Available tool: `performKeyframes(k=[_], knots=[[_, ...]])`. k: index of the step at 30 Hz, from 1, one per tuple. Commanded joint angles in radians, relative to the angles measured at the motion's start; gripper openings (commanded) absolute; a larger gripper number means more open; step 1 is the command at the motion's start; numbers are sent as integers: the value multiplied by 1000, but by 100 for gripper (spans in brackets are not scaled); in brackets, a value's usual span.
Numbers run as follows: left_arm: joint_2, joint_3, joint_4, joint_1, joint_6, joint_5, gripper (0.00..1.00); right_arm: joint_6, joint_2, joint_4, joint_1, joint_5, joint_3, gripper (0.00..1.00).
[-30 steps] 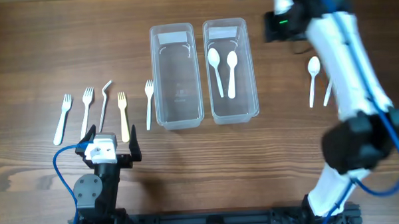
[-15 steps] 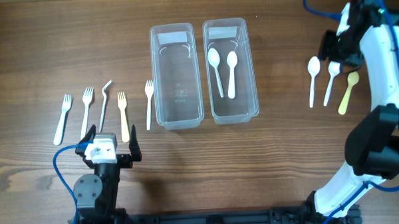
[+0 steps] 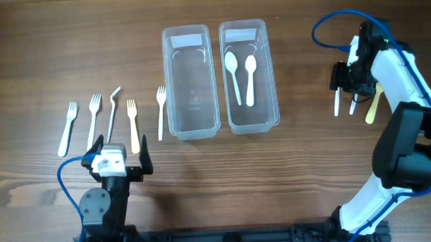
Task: Pack container
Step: 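Grasp another white spoon on the right with the right gripper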
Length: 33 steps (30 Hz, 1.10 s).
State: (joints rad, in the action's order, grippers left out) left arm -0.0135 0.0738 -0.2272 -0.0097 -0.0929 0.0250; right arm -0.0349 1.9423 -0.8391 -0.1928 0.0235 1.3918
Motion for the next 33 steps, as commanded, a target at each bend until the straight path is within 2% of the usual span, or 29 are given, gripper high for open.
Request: performKeyframes(k=[1,14,18,29,31,33], knots=[[9,-5,3,8,-16,9,100,45,26,37,-4,-10,-35,60],[9,-5,3,8,-16,9,100,111,82,109,-4,-28,-39,59],[9,-5,3,8,-15,8,100,114,95,122,-4,-37,-39,52],[9,-5,3,8,-15,8,100,114,136,144,-4,-50,-44,58],[9,-5,3,8,-15,8,100,114,136,147,-4,-50,-44,51],[9,-5,3,8,-16,9,100,114,136,147,-4,-50,-44,38]])
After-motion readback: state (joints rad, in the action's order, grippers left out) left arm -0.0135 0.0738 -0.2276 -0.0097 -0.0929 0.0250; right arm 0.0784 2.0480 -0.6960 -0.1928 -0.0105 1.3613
